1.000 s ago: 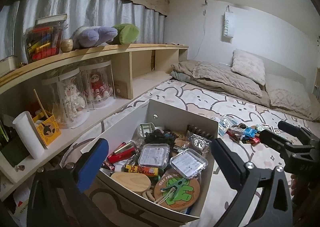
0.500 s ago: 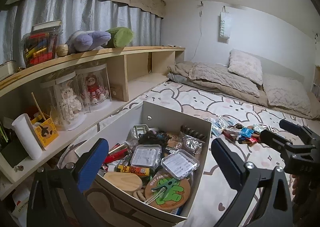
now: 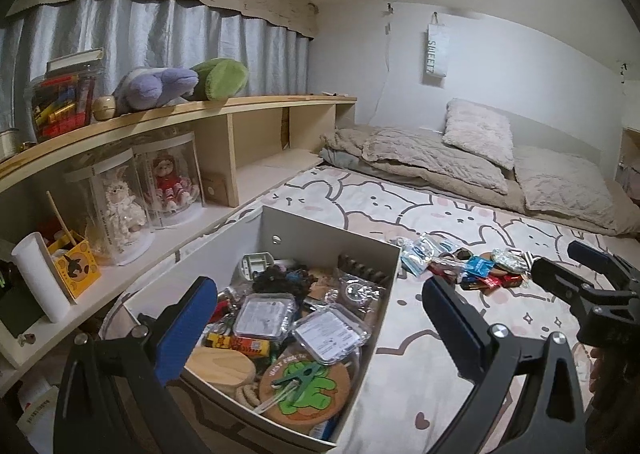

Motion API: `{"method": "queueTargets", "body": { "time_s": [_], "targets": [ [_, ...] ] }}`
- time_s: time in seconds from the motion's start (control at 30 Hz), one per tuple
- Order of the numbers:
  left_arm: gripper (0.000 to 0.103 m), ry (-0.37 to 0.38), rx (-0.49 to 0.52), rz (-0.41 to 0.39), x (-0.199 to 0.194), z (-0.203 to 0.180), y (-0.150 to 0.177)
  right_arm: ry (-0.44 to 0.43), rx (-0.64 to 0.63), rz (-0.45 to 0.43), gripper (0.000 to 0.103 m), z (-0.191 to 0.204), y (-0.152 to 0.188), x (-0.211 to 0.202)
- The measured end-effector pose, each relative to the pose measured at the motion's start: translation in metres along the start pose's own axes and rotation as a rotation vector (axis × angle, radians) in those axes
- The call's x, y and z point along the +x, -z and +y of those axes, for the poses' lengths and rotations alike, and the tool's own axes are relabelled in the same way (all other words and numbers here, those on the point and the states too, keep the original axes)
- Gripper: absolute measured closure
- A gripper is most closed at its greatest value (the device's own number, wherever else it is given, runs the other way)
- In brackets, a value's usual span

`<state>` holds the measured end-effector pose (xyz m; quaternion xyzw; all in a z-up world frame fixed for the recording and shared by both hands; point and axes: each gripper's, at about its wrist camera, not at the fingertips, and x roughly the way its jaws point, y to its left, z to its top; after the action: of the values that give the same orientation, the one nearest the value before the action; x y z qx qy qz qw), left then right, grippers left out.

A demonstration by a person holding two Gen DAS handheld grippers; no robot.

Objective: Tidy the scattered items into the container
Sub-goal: 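Withdraw both tools up and out of the white box, then move both open tools over the scattered pile on the sheet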

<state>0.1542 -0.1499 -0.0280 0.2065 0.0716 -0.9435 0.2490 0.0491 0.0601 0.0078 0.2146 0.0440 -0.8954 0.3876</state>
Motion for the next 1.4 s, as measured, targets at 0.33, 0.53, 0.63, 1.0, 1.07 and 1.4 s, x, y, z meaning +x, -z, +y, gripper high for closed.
{"method": "queueTargets", "body": {
  "time_s": [0.33, 0.53, 0.63, 1.0, 1.07, 1.4],
  "targets": [
    [0.000, 0.060, 0.024, -0.003, -0.003, -0.029, 0.003, 0.088, 0.039, 0.001, 0.000, -0.031, 0.013, -0.026],
    [0.000, 0.113, 0.048, -0.006, -0.006, -0.051, 0.005, 0.140, 0.061, -0.004, 0.000, -0.046, 0.019, -0.045],
    [0.000, 0.141, 0.059, -0.007, -0.008, -0.062, 0.006, 0.173, 0.069, -0.007, 0.000, -0.054, 0.022, -0.055],
    [0.000, 0.210, 0.068, -0.010, -0.005, -0.089, 0.007, 0.255, 0.103, -0.021, 0.000, -0.083, 0.033, -0.079],
    [0.000, 0.224, 0.067, -0.013, -0.003, -0.092, 0.007, 0.271, 0.107, -0.025, 0.000, -0.087, 0.035, -0.082],
    [0.000, 0.261, 0.090, -0.017, 0.005, -0.110, 0.010, 0.344, 0.113, -0.035, 0.000, -0.107, 0.043, -0.092]
  ]
}}
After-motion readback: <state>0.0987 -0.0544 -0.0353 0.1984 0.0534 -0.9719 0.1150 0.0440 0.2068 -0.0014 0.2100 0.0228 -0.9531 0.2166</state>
